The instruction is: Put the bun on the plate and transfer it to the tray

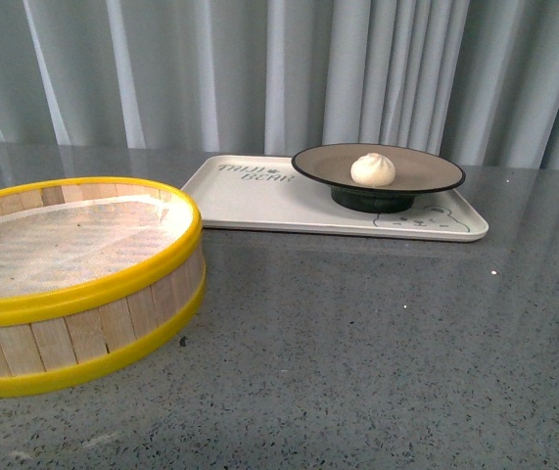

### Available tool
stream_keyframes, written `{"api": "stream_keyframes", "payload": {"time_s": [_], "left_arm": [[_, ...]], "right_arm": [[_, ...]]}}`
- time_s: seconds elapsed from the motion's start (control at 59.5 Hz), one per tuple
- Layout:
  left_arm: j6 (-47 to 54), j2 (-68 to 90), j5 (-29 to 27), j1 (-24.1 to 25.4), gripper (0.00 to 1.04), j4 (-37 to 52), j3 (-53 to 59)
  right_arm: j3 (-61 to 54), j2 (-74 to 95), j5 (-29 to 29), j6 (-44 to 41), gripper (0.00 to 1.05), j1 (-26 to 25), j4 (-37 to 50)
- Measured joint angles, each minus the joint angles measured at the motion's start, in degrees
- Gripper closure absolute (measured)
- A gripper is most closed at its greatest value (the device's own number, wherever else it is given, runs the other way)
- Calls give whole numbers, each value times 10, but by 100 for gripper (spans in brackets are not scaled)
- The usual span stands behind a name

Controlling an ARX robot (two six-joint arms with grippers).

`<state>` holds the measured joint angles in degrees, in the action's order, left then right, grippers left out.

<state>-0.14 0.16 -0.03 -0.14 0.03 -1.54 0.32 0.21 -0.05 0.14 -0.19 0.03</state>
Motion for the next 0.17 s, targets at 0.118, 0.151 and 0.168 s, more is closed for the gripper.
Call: {"api": "stream_keyframes", "payload": {"time_s": [0.118, 0.151, 0.168], "left_arm": [[0, 0, 0, 0, 7, 0, 0], [0, 0, 0, 0, 7, 0, 0], [0, 0, 0, 0, 7, 0, 0]], "right_arm": [[0, 0, 0, 0, 8, 0, 0], [0, 0, 0, 0, 8, 0, 0], [0, 0, 0, 0, 8, 0, 0]]}}
